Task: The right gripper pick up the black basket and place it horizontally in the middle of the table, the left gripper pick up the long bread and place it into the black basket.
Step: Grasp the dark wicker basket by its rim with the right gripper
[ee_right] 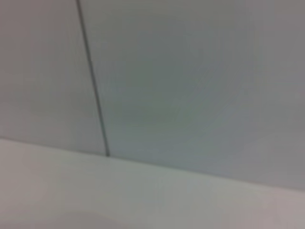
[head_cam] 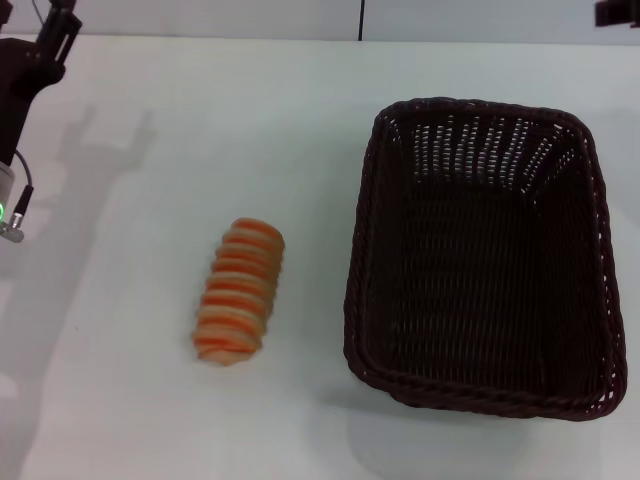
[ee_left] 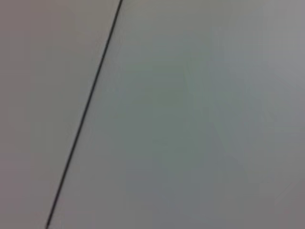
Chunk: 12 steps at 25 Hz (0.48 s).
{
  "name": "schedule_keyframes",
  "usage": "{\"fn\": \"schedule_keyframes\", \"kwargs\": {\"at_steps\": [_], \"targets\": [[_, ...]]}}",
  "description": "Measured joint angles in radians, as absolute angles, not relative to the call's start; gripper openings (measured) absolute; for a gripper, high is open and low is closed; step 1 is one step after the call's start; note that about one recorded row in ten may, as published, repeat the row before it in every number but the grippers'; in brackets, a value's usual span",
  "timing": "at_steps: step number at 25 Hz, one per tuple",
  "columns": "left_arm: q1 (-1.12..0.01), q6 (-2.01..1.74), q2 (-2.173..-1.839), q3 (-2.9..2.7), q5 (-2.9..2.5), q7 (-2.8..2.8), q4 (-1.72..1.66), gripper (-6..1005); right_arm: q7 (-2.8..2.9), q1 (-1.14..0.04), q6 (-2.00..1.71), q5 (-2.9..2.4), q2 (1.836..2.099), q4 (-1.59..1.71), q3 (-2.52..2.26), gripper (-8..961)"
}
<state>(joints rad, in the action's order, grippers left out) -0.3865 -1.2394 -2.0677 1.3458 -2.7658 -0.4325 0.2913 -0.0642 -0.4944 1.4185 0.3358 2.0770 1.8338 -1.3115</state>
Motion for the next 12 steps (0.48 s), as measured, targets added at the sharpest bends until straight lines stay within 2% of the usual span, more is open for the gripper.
{"fn": "schedule_keyframes", "kwargs": {"at_steps": [12], "targets": [[-0.373,-1.239,-2.063,1.378,-2.766,-0.433,0.282,812,0.149,-0.459,1.589,0.413,2.085,1.892,-1.4,586]]}}
